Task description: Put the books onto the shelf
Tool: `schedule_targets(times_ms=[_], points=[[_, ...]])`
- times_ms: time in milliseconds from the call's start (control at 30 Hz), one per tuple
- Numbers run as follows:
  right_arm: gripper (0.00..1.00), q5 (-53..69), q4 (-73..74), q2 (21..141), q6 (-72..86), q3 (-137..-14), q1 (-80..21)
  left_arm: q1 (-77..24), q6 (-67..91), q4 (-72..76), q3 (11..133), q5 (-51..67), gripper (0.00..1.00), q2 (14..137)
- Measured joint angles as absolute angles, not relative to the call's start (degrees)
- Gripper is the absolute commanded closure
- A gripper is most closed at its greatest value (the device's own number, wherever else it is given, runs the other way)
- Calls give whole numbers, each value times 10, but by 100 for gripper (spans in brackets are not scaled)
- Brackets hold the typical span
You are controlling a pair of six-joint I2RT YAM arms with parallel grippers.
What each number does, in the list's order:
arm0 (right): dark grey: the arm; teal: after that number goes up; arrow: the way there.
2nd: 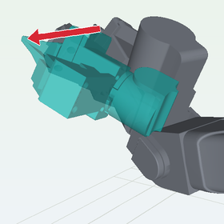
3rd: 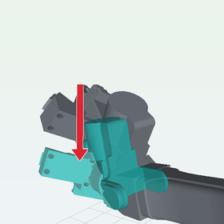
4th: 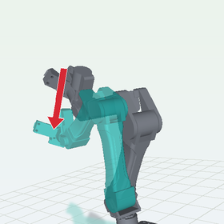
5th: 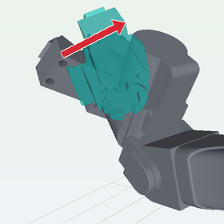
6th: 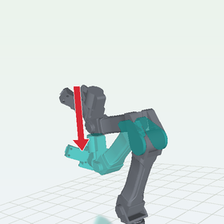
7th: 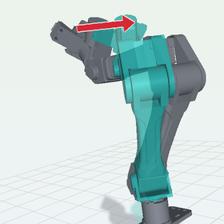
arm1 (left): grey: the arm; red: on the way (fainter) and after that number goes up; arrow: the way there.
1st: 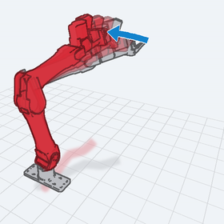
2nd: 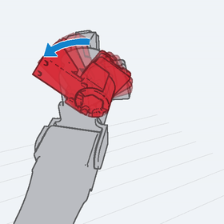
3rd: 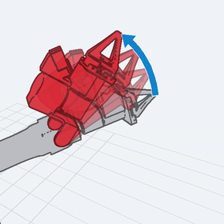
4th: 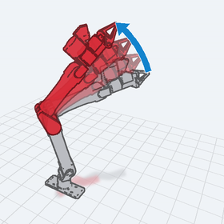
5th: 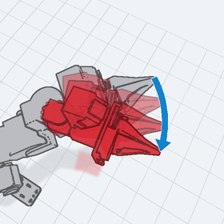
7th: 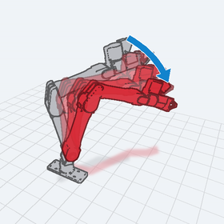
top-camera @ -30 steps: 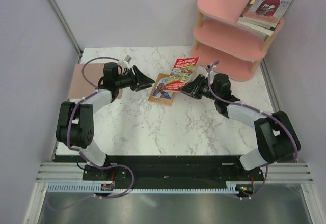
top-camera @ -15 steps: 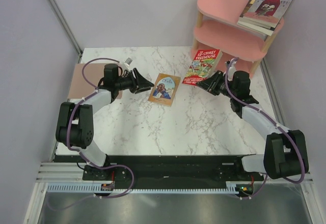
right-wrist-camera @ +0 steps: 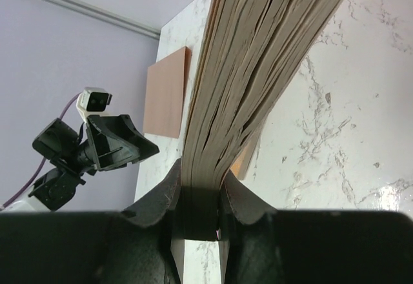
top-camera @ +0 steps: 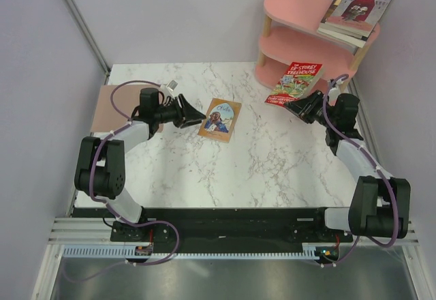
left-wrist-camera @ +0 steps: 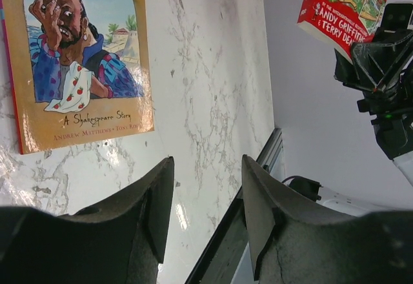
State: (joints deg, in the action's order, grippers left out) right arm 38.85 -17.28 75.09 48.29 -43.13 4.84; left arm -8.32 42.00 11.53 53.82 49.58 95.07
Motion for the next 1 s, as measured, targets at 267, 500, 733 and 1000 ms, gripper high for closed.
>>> schedule_targets(times_ms=[267, 500, 733, 1000], points=[[92, 463, -205, 782, 524, -454, 77, -83, 419, 111, 529, 496, 48, 951], [91, 498, -228, 795, 555, -481, 90, -83, 419, 109, 524, 496, 49, 951], [90, 511, -233, 799, 575, -496, 98, -83, 418, 108, 522, 496, 49, 951], [89, 545, -285, 822, 611, -508, 110, -83, 418, 108, 517, 496, 49, 951]])
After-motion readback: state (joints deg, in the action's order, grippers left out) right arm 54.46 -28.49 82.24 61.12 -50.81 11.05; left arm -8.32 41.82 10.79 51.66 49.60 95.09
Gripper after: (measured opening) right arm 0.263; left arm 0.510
